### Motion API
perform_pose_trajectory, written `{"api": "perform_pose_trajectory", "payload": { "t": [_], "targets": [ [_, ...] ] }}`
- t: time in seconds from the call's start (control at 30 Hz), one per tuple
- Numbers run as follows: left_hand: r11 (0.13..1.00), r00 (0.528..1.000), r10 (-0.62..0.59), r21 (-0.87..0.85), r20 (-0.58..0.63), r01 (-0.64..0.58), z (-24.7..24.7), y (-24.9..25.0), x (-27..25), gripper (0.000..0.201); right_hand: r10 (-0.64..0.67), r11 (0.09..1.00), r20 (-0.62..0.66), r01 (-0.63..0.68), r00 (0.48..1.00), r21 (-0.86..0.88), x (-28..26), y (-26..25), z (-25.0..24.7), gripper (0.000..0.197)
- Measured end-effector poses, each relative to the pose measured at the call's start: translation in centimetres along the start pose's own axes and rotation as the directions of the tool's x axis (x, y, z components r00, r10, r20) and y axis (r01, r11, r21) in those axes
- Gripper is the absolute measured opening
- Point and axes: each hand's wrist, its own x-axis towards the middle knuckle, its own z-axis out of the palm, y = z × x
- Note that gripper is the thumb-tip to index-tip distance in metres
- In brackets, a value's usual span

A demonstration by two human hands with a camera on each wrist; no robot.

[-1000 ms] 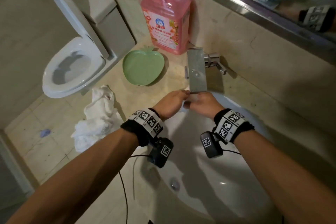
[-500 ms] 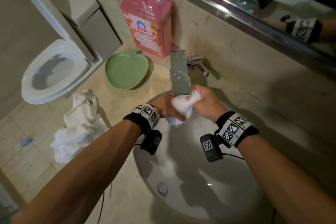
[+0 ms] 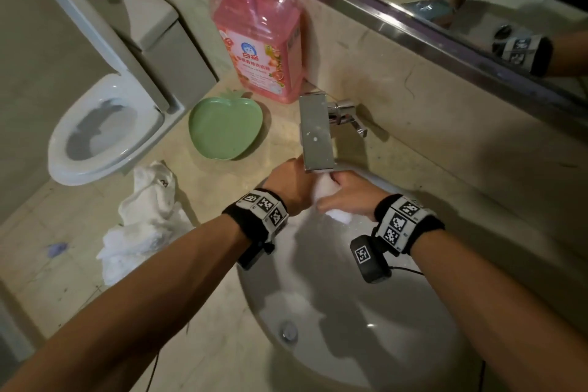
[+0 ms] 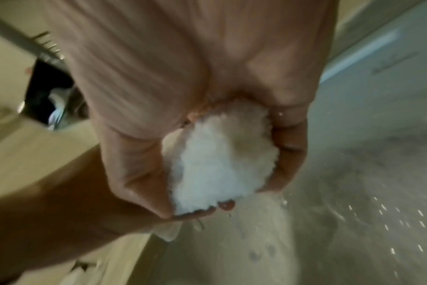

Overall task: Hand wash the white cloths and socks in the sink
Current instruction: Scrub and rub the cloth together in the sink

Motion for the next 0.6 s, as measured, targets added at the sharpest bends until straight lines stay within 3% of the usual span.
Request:
{"api": "perform_pose_trajectory", "payload": {
  "t": [0.13,0.23,0.33,0.5,0.6],
  "targets": [
    [0.984,0.983,-0.156,0.104,0.093,0.146,0.1,-0.7,0.6,0.031,-0.122,0.932,-0.063,0.093,0.991,-0.349,0.7,-1.4,0.8,0.041],
    [0.976,0.972,-0.213,0.057,0.097,0.208,-0.1,-0.4,1.1,0.025,-0.249,0.774,-0.061,0.162,0.966,-0.612,1.1,-1.7,1.6,0.025],
    [0.965,0.958,-0.26,0.019,0.121,0.26,0.2,-0.2,1.4,0.024,-0.373,0.637,-0.052,0.215,0.926,-0.741,1.4,-0.9,1.8,0.012],
    [0.981,0.968,-0.193,0.047,0.162,0.188,1.0,0.4,1.9,0.031,-0.262,0.625,-0.084,0.103,0.962,-0.774,1.6,0.2,1.1,0.021],
    [0.985,0.969,-0.16,-0.032,0.189,0.169,0.9,0.6,1.9,0.033,-0.205,0.699,-0.002,0.145,0.979,-0.7,1.6,0.7,0.6,0.017]
  ]
}}
